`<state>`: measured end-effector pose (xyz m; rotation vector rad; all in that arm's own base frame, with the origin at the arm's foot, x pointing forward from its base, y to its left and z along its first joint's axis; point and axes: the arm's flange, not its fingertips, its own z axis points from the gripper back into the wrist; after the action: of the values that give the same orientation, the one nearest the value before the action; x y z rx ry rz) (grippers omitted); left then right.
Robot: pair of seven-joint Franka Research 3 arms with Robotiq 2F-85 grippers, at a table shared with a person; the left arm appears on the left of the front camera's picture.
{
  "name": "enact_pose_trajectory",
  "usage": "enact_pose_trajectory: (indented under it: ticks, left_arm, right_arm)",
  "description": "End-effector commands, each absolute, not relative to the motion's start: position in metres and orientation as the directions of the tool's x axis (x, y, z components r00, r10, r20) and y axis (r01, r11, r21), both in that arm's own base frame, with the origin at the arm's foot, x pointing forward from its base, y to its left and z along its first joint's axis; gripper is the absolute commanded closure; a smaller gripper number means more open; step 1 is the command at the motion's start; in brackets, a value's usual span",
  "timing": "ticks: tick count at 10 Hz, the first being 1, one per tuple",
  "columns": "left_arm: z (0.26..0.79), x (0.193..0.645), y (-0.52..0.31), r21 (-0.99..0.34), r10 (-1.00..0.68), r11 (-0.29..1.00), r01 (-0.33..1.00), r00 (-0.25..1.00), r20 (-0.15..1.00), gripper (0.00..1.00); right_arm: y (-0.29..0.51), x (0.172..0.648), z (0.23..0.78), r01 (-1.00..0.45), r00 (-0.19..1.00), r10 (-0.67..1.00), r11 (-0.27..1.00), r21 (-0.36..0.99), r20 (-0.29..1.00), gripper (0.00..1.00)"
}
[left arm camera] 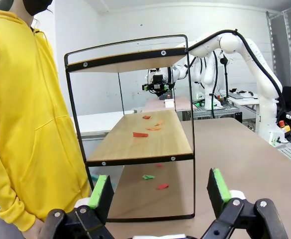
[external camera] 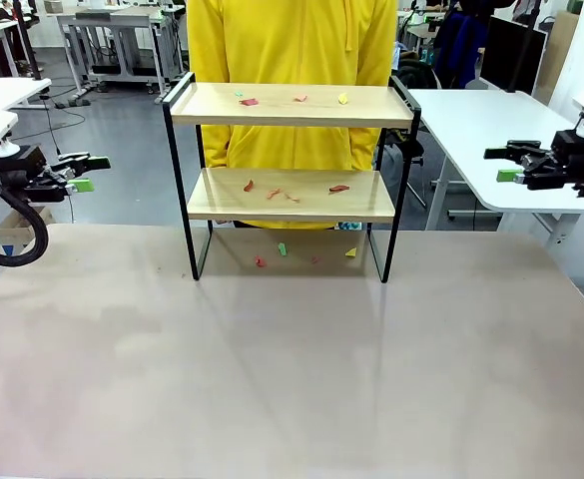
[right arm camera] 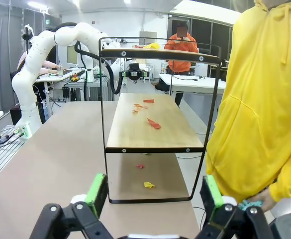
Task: Clean the shelf.
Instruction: Pick up the Duster handed by the human.
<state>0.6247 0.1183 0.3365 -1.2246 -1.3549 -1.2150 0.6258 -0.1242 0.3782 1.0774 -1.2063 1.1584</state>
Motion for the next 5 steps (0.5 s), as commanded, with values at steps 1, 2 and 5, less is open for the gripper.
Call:
enact_pose_trajectory:
  ticks: [1,2,5]
  left_arm:
    - [0.3387,0.6242,0.1188,0.106,0.096,0.023,0.994,-0.108,0.99,0.0]
    - [0.3387,0.6242,0.1188,0.106,0.096,0.023,0.994,-0.108,0.99,0.0]
    - [0.3387,0.6242,0.1188,0.106,0.096,0.023,0.994,-0.108,0.99,0.0]
  right_arm:
    - [-0.1239,0.6269,0.3803,-0.993,0.002,0.072,0.119,-0.007,0.997,0.0]
    - [-0.1239,0.6269,0.3803,-0.993,0.002,0.072,0.119,-0.007,0.997,0.0]
    - [-0.1239,0.6269,0.3803,-0.993,0.002,0.072,0.119,-0.007,0.997,0.0]
